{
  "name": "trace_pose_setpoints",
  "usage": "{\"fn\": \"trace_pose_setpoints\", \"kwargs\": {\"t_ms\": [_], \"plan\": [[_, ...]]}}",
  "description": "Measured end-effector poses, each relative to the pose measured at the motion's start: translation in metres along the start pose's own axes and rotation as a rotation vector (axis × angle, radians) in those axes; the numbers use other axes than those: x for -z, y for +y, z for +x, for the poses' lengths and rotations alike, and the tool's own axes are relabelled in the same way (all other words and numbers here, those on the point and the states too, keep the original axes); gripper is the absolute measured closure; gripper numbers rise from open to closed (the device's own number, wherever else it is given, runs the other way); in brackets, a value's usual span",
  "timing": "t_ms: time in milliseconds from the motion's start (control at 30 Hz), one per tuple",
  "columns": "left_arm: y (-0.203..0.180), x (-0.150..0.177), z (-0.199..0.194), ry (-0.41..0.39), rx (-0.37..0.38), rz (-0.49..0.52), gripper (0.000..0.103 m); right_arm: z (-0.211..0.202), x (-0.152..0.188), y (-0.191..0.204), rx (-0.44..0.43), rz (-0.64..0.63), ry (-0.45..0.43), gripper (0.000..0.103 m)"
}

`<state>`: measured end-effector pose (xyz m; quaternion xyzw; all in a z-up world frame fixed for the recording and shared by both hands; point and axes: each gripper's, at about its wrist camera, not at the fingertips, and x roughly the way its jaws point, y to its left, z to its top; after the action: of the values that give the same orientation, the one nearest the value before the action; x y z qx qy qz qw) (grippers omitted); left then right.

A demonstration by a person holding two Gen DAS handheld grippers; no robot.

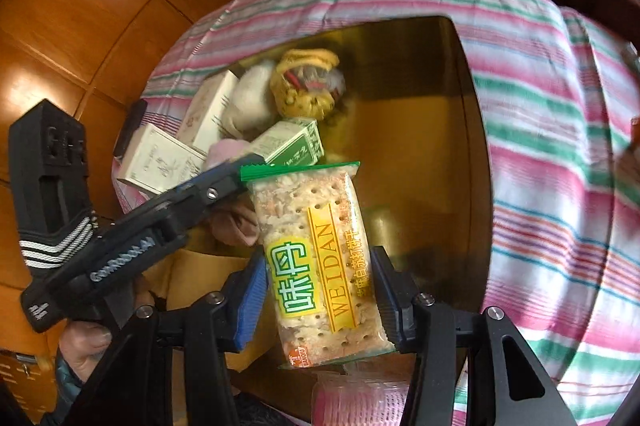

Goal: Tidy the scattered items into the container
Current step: 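Carry the green-and-white box and WEIDAN pack over the gold tray with both tools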

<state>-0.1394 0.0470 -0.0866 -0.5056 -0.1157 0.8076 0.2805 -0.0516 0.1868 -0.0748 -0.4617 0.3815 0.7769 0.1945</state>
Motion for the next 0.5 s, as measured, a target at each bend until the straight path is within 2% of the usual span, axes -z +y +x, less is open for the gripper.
{"fn": "trace_pose_setpoints", "kwargs": {"t_ms": [100, 167, 267, 500], "plan": [[0.002, 0.001, -0.002, -0.003, 0.011, -0.010, 0.064, 0.003, 0.002, 0.001, -0.007, 0.000, 0.000, 0.050], [0.003, 0.002, -0.004, -0.007, 0.014, -0.017, 0.064, 0.007, 0.003, 0.000, -0.059, 0.021, 0.031, 0.050], [0.004, 0.003, -0.009, -0.019, 0.014, -0.026, 0.064, 0.014, 0.008, -0.005, -0.123, 0.076, 0.048, 0.044], [0.000, 0.007, -0.032, -0.072, 0.032, -0.029, 0.061, 0.017, 0.022, -0.006, -0.156, 0.098, 0.063, 0.043]]}}
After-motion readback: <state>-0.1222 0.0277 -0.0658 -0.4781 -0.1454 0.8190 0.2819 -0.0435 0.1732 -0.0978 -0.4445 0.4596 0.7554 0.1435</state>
